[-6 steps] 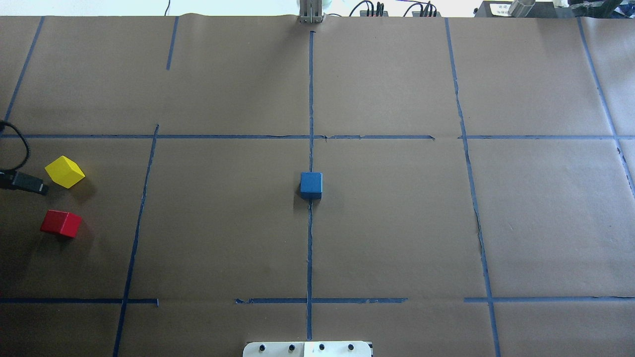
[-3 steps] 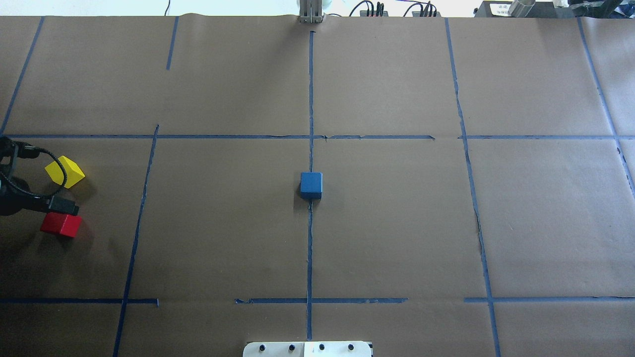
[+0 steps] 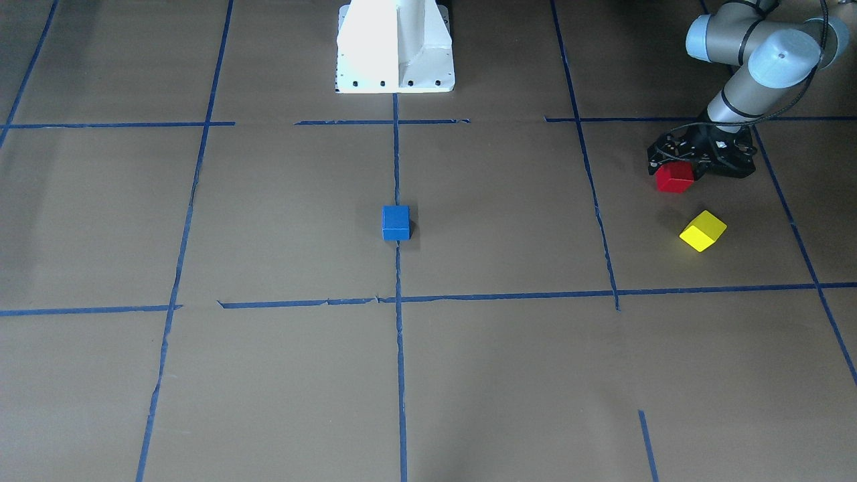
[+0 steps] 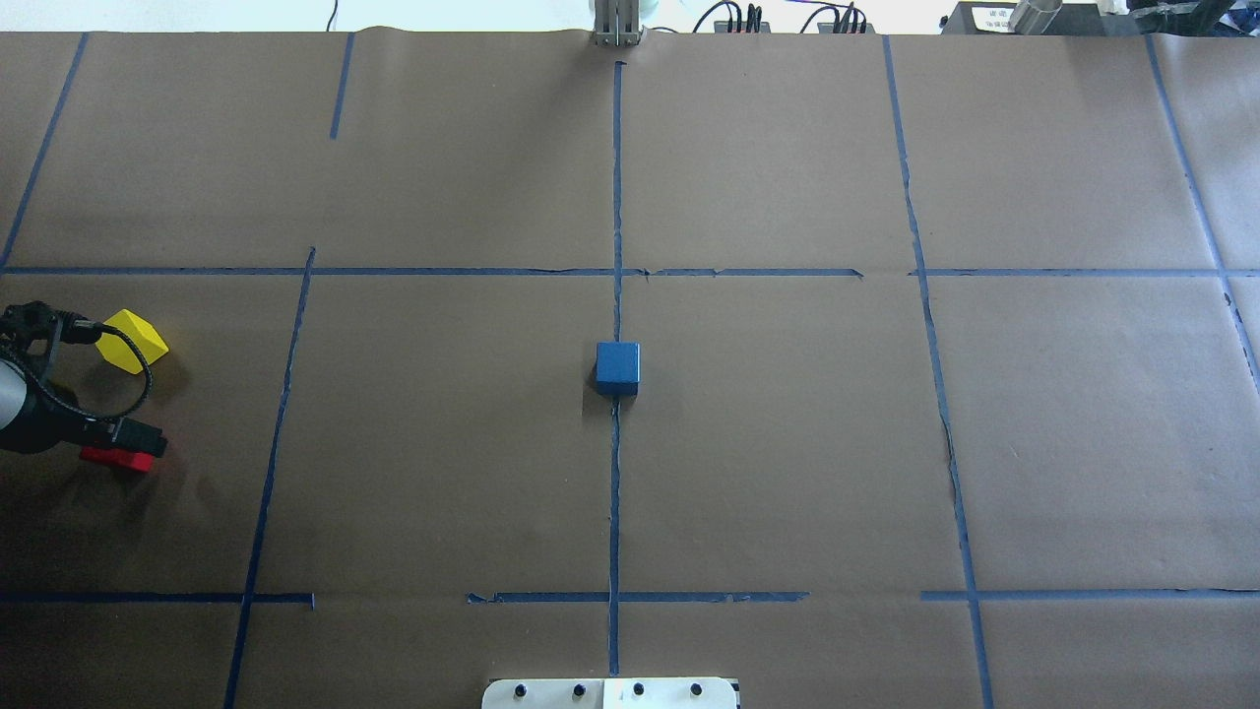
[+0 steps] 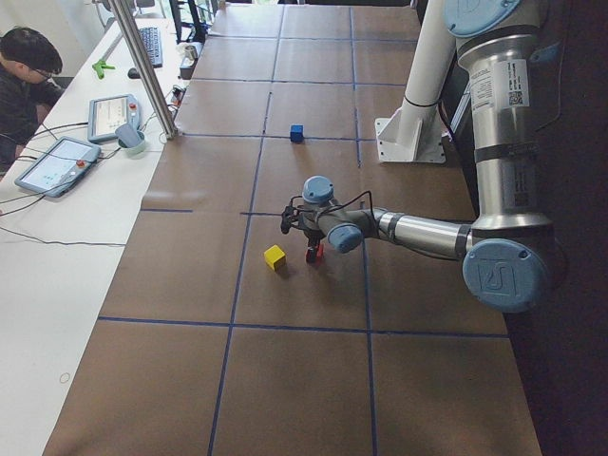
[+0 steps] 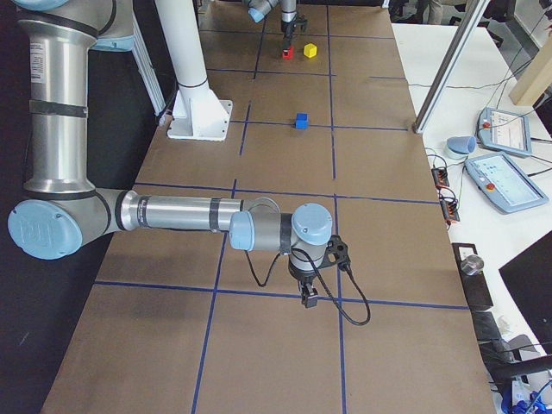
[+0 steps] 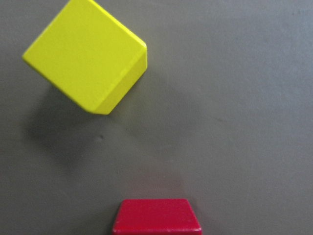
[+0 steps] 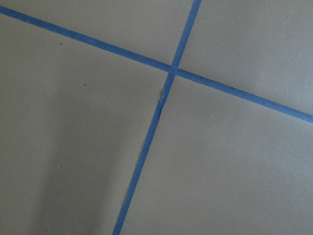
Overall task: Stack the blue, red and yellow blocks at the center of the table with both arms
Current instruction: 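Reach the left gripper down to the red cube and grasp it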
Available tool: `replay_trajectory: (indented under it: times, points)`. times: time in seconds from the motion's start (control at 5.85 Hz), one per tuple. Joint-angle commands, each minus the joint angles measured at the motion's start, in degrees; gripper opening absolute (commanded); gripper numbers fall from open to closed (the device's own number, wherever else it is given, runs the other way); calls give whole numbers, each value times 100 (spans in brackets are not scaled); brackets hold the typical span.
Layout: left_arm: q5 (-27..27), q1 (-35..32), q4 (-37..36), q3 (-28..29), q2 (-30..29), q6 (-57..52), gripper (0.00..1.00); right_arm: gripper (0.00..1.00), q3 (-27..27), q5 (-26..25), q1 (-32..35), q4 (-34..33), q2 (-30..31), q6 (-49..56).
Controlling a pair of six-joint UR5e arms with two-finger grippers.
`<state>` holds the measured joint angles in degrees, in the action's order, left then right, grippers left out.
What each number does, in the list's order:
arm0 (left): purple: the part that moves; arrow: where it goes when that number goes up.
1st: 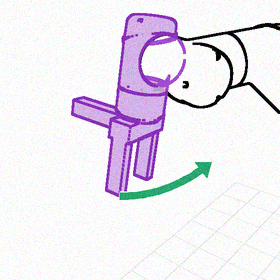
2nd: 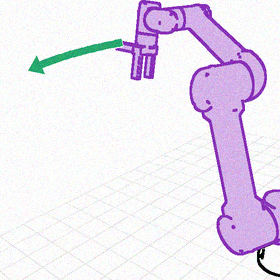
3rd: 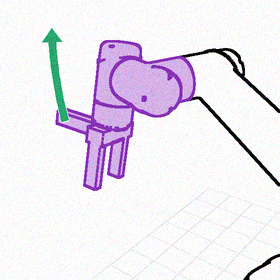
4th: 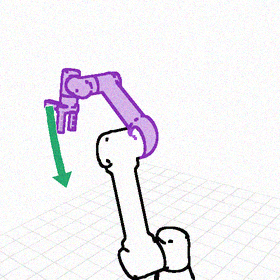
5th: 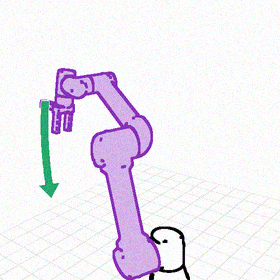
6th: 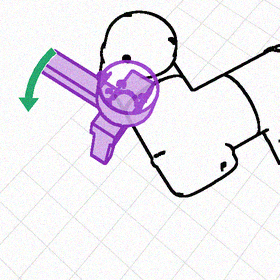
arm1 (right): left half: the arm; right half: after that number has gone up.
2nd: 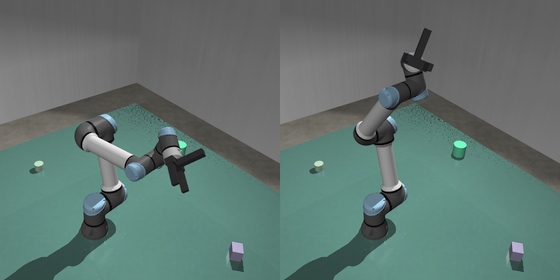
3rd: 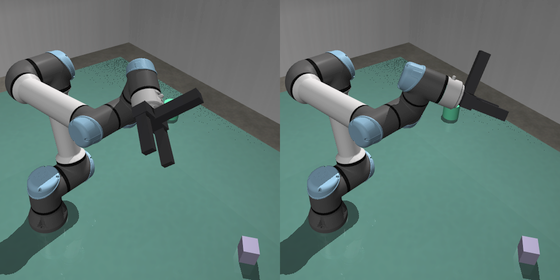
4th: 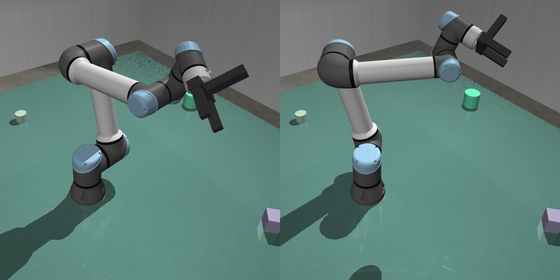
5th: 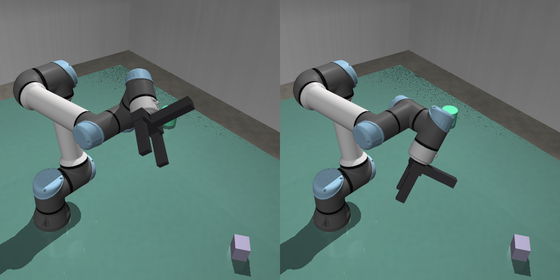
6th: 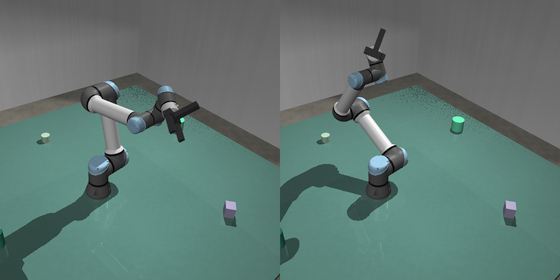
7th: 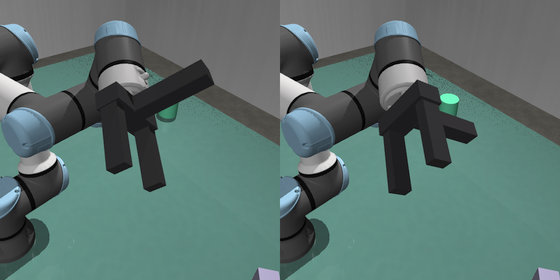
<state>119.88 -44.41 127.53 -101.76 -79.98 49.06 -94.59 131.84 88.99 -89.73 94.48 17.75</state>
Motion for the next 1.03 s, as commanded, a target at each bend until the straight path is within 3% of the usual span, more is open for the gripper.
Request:
replay_trajectory:
  times: [0.0,0.17,0.34,0.68,0.85]
  points:
    - [0,20,-18,24,0,-2,65,100,28,0,-5,8,0,0]
    - [0,28,-27,42,0,-11,44,100,28,0,-5,8,0,9]
    - [0,46,-27,42,0,-11,39,100,28,9,4,0,0,0]
    - [0,29,-36,-386,-34,-2,11,100,28,9,4,0,0,0]
    - [9,11,-323,-685,-157,15,9,100,28,9,4,0,17,0]
